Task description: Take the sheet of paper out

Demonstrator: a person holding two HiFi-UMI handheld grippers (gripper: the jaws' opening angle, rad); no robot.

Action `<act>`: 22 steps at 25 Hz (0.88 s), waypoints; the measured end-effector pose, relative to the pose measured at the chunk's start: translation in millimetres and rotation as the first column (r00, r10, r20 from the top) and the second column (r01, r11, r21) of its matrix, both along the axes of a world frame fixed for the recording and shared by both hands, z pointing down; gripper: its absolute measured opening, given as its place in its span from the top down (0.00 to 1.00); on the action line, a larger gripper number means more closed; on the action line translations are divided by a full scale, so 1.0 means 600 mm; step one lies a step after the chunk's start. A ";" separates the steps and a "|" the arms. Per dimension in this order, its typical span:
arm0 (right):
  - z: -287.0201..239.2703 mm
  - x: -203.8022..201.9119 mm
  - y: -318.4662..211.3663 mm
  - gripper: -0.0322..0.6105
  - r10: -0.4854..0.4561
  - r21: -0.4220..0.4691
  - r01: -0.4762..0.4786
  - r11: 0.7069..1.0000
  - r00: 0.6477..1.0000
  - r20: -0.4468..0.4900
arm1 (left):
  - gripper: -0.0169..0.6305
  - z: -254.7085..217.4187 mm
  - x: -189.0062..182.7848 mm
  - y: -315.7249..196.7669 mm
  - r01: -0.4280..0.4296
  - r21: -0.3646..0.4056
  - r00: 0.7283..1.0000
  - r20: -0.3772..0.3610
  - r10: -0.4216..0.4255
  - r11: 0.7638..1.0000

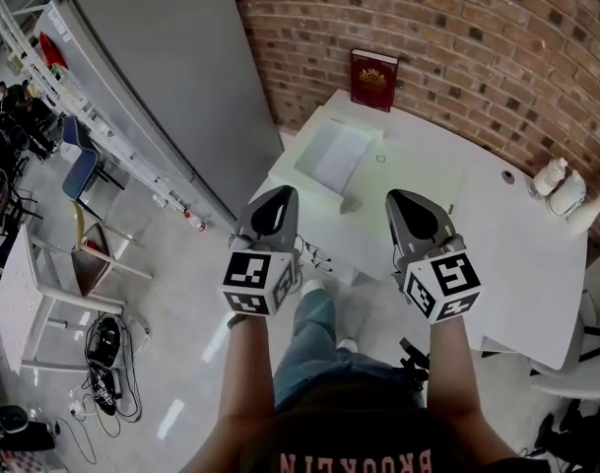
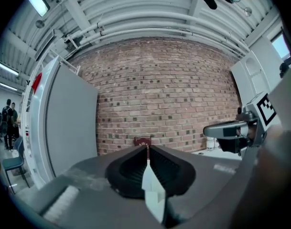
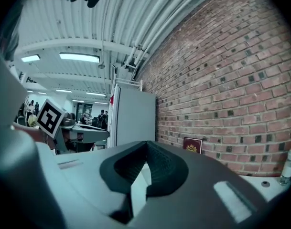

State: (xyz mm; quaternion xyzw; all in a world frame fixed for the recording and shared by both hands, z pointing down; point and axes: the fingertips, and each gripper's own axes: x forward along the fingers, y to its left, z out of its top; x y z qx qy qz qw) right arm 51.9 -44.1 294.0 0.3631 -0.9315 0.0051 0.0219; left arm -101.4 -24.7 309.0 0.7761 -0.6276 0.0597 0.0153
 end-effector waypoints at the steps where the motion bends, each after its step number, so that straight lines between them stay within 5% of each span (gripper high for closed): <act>1: 0.002 -0.002 -0.010 0.96 0.009 -0.003 -0.009 1.000 1.000 0.000 | 0.97 0.002 -0.003 -0.011 -0.007 -0.006 1.000 0.000 0.007 1.000; 10: 0.037 -0.038 -0.113 0.96 0.070 -0.047 -0.073 0.996 0.996 -0.060 | 0.97 0.013 -0.073 -0.124 0.001 0.022 0.994 -0.109 0.001 1.000; 22: 0.105 -0.105 -0.289 0.96 0.183 -0.210 -0.186 0.960 0.983 -0.030 | 0.97 0.086 -0.178 -0.321 -0.070 -0.081 0.993 -0.097 0.062 0.994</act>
